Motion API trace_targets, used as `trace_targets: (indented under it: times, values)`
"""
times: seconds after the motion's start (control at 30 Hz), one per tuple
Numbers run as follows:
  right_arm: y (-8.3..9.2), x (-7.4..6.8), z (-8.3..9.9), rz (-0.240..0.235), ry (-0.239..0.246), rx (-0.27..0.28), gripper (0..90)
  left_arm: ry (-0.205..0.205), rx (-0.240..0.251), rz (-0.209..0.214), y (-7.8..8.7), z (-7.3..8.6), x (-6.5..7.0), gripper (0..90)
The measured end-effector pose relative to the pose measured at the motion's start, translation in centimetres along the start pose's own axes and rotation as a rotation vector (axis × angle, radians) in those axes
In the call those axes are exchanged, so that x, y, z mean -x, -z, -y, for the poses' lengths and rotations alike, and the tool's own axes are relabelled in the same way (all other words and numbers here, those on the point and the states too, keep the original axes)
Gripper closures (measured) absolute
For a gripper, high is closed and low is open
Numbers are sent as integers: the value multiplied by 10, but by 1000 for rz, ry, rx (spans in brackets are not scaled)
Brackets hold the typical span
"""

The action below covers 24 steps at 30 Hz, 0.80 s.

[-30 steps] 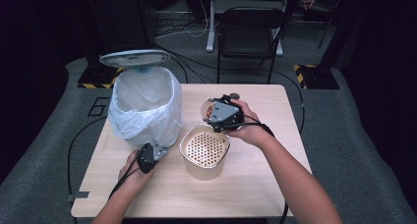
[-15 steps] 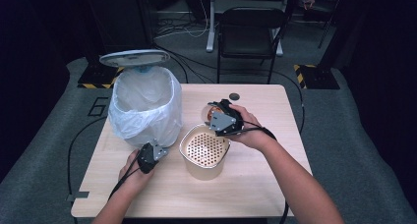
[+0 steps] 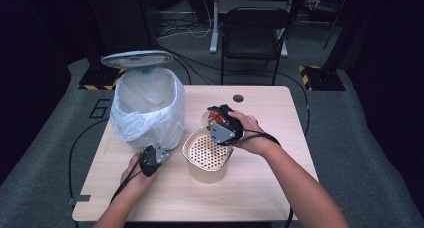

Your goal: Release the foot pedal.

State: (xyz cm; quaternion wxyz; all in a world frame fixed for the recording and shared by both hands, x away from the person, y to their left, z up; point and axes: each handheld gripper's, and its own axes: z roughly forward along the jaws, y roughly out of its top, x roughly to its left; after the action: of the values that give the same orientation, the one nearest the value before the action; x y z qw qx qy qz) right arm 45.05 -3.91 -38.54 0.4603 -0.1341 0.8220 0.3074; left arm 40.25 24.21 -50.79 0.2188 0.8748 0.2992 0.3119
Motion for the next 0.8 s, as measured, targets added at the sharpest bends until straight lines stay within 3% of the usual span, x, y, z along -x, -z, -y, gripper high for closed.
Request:
trace_targets:
  times: [0.03, 0.07, 0.1, 0.13, 0.17, 0.2, 0.23, 0.27, 0.43, 0.47, 0.57, 0.6, 0.63, 0.67, 0.7, 0.73, 0.77, 0.8]
  values:
    - [0, -2, -2, 8, 24, -4, 340, 0, 0, 0, 0, 0, 0, 900]
    - [0, -6, -5, 19, 80, -8, 341, -6, 2, -1, 0, 0, 0, 900]
    - [0, -6, -5, 19, 80, -8, 341, -6, 2, -1, 0, 0, 0, 900]
    - [0, -10, -7, 31, 128, -14, 341, -8, 2, -4, 0, 0, 0, 900]
    - [0, -10, -7, 31, 128, -14, 341, -8, 2, -4, 0, 0, 0, 900]
    - [1, -14, -10, 49, 178, -24, 341, -8, 2, -5, 0, 0, 0, 900]
    - [1, -14, -10, 49, 178, -24, 341, -8, 2, -5, 0, 0, 0, 900]
    - [0, -16, -12, 58, 215, -34, 341, -8, 2, -5, 0, 0, 0, 900]
    - [1, -20, -15, 95, 288, -31, 341, -9, 1, -5, 0, 0, 0, 900]
    - [1, -21, -16, 119, 334, -33, 341, -9, 1, -5, 0, 0, 0, 900]
    - [1, -23, -17, 131, 359, -38, 341, -9, 5, -7, 0, 0, 0, 900]
    - [0, -26, -17, 162, 427, -59, 341, -9, 5, -6, 0, 0, 0, 900]
    - [0, -26, -17, 162, 427, -59, 341, -9, 5, -6, 0, 0, 0, 900]
    - [-1, -30, -17, 201, 488, -78, 343, -6, 7, -5, 0, 0, 1, 900]
    - [-1, -30, -17, 201, 488, -78, 343, -6, 7, -5, -1, 0, 1, 900]
    - [-2, -34, -17, 213, 544, -90, 343, 19, 11, -4, -1, 0, 2, 900]
    - [-2, -34, -17, 213, 544, -90, 343, 19, 11, -4, -1, 0, 2, 900]
    - [-2, -40, -16, 229, 607, -115, 343, 48, 13, 5, -1, 1, 5, 900]
